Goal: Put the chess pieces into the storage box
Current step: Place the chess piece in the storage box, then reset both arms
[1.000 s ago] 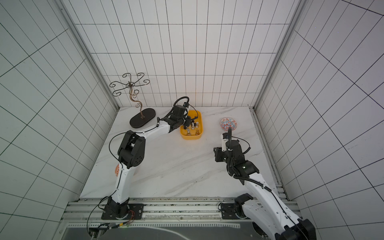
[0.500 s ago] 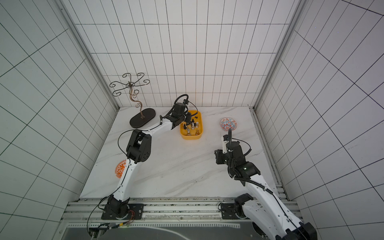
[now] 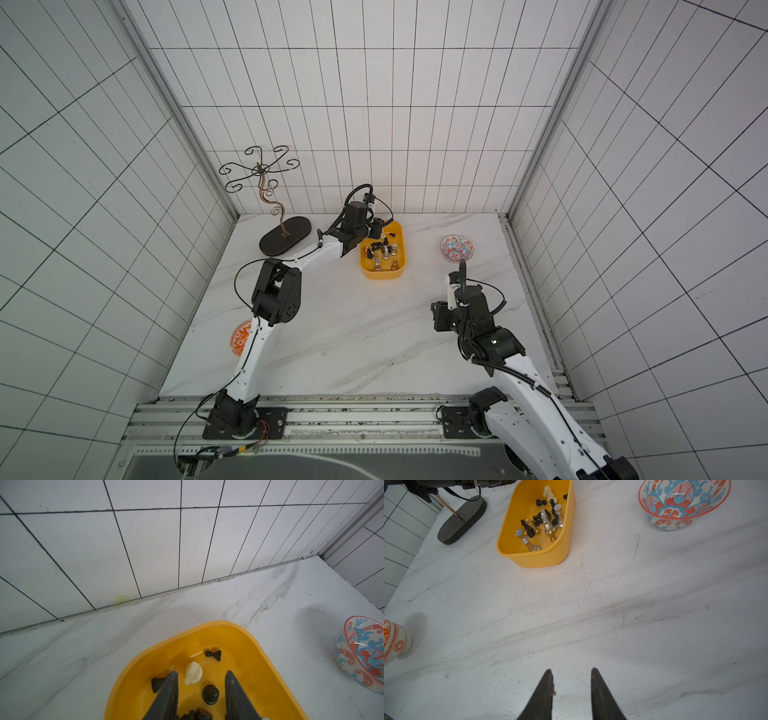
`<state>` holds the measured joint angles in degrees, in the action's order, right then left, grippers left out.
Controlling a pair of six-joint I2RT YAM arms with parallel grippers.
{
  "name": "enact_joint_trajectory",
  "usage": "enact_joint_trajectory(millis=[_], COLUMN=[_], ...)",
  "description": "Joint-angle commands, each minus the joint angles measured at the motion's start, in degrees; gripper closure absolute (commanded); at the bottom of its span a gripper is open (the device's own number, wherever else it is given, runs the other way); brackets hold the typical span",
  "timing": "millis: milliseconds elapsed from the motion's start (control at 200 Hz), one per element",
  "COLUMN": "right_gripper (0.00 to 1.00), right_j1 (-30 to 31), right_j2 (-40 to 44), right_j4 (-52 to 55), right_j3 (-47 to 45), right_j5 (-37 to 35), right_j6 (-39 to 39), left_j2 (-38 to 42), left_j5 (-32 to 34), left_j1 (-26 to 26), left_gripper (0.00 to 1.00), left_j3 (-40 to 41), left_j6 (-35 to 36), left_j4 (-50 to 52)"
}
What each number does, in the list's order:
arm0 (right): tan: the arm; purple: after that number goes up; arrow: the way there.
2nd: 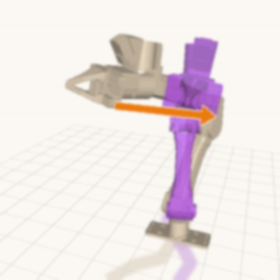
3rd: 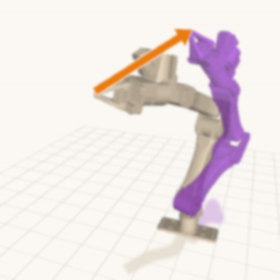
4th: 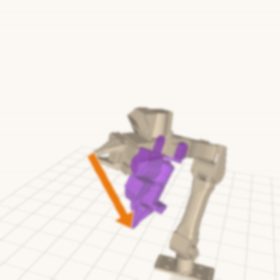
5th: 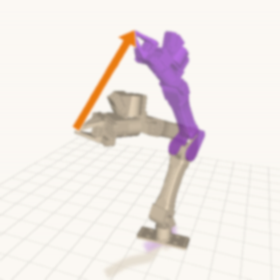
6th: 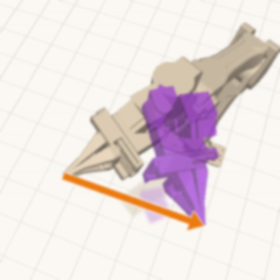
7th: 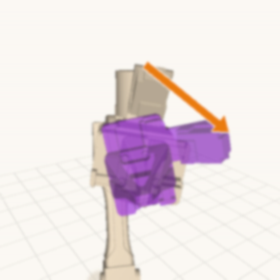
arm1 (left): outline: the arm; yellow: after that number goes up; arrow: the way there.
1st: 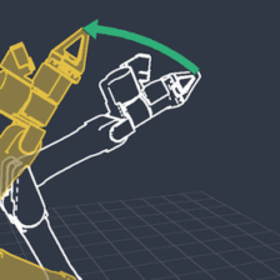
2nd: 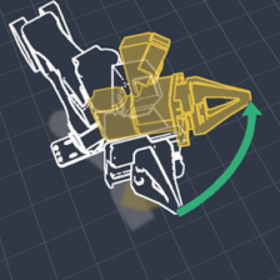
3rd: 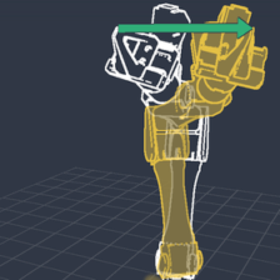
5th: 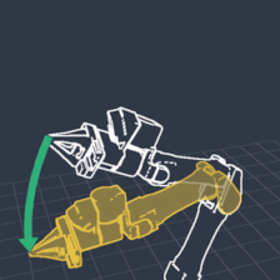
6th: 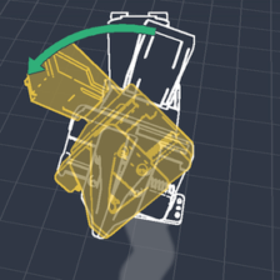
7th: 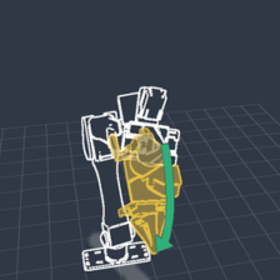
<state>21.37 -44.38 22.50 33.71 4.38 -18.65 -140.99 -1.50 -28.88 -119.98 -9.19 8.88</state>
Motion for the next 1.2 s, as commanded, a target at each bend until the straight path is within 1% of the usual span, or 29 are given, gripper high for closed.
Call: enact_joint_trajectory(millis=[0,265,400,465,535,655,770,875,974,1064,1129,1199], right_gripper=[0.68,0.68,0.68,0.68,0.69,0.68,0.66,0.64,0.60,0.54,0.49,0.45], right_j1=[-0.33,-0.31,-0.35,-0.40,-0.45,-0.45,-0.52,-0.99,-3.30,-6.42,-9.20,-12.33], right_j2=[0.85,1.56,1.49,1.12,0.50,-0.99,-3.00,-4.97,-7.34,-10.46,-13.81,-18.15], right_j4=[1.61,1.70,1.17,0.30,-1.25,-4.48,-10.55,-17.76,-26.73,-35.88,-40.67,-44.94], right_j3=[1.00,1.00,1.24,1.43,1.75,1.79,1.23,-0.29,-2.27,-4.99,-6.21,-6.90], right_j5=[-0.95,-1.46,-3.11,-4.39,-5.62,-8.26,-12.69,-17.43,-19.70,-20.20,-19.20,-17.20], right_j6=[-0.51,-0.68,-0.12,0.36,0.97,2.24,4.62,7.47,9.66,11.08,11.35,11.60], left_j2=[-0.89,2.32,6.60,10.05,14.48,21.77,28.70,35.99,43.52,49.28,52.61,55.95], left_j5=[-0.97,-2.18,-2.60,-1.59,-0.28,-0.17,0.26,2.12,6.28,7.93,8.57,11.04], left_j1=[-0.07,-0.08,-0.11,-0.06,0.13,1.21,2.54,4.21,5.85,8.20,10.06,11.61], left_gripper=[0.63,0.59,0.57,0.51,0.50,0.49,0.49,0.47,0.44,0.42,0.40,0.38], left_j3=[-2.21,-1.54,2.44,7.07,13.16,22.09,29.40,38.21,48.28,55.66,60.06,64.63], left_j6=[0.49,1.29,2.02,2.37,2.58,2.03,2.16,1.54,0.70,-0.03,-0.43,-0.61], left_j4=[-1.50,-1.34,-2.03,-3.96,-7.33,-11.70,-13.80,-17.31,-22.05,-24.36,-24.53,-25.28])
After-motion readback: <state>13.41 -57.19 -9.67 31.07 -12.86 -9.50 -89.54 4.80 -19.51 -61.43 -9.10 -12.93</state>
